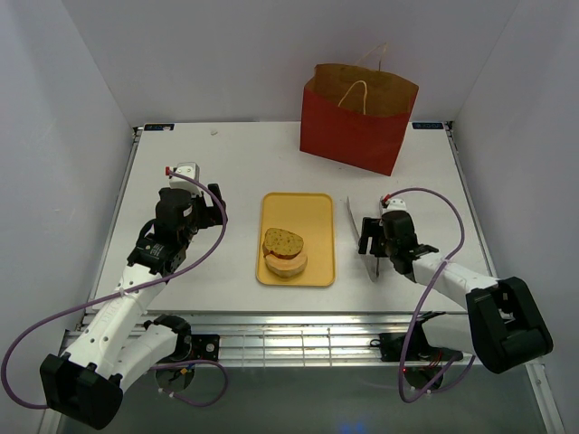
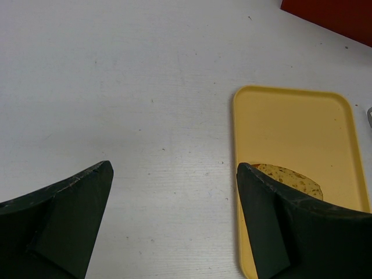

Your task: Place the fake bread into the paper bag

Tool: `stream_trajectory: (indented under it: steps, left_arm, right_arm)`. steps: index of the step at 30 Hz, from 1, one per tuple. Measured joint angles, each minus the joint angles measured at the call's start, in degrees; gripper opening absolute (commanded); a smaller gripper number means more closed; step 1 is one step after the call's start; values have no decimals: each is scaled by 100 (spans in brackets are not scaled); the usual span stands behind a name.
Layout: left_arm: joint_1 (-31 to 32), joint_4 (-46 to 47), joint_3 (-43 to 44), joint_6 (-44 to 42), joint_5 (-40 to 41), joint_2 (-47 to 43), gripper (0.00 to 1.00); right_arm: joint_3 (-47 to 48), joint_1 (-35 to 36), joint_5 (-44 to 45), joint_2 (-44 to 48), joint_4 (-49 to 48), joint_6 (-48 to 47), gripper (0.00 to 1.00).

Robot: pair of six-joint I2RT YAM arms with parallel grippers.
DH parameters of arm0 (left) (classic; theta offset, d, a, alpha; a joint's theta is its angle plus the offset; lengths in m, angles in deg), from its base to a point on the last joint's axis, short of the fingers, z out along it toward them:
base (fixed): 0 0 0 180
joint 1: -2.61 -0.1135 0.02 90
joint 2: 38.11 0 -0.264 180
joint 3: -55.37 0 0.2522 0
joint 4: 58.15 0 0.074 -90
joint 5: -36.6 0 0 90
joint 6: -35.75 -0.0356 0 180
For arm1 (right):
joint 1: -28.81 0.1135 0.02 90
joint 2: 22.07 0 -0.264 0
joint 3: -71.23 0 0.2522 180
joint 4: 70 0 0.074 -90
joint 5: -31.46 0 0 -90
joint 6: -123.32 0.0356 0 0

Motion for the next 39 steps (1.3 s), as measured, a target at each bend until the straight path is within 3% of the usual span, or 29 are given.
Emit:
stream_trajectory:
  steps: [10,14,16,23,24,25,32,39]
  left_arm:
    - [20,0,0,2,7,0,98]
    - [26,-2,0,0,35,-4,98]
    - [26,0,0,2,74,-17,98]
    - [26,0,0,15,299,-155,98]
    - [26,0,0,20,337,-179,98]
    - [26,-2,0,22,369,-201,98]
    - [26,0,0,46,511,-286,98]
    - [26,0,0,46,540,-280,98]
  right_arm:
    - [1023,37,258,396,1102,-168,83]
    - [1626,37,284,752,1436,-212,88]
    - [1932,37,284,844,1628,-195,96]
    - [2914,98,846,890,2328,-223,98]
    - [2973,118,988,931,2369,-229,98]
    - [2990,138,1093,1001,2400,-234,90]
    - [2745,181,1268,1631,2420,-278,90]
    - [2472,181,1314,1438,2463,-179,90]
